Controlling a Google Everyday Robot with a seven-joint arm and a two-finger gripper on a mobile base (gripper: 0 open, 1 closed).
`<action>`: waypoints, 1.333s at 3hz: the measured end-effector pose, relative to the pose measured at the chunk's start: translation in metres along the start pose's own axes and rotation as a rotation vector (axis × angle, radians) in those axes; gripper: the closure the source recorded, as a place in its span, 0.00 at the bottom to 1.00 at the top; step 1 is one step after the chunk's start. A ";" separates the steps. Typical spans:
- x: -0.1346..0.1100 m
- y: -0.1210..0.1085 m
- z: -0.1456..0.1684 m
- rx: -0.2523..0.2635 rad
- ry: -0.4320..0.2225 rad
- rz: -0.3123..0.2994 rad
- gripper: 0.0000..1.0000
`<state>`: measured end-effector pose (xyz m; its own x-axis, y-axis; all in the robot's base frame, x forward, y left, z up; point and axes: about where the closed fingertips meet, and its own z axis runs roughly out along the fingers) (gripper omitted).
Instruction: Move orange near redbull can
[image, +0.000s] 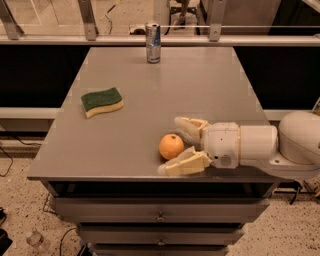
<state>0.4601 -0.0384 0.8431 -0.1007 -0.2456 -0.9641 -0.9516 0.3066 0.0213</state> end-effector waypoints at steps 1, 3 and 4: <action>0.006 0.002 0.011 -0.023 -0.014 0.012 0.41; 0.004 0.004 0.013 -0.029 -0.012 0.007 0.88; 0.003 0.005 0.015 -0.032 -0.012 0.005 1.00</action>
Offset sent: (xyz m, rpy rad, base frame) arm 0.0005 0.0081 -0.0081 0.0171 0.0112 0.0169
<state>0.4591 -0.0238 0.8365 -0.1019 -0.2333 -0.9671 -0.9600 0.2778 0.0341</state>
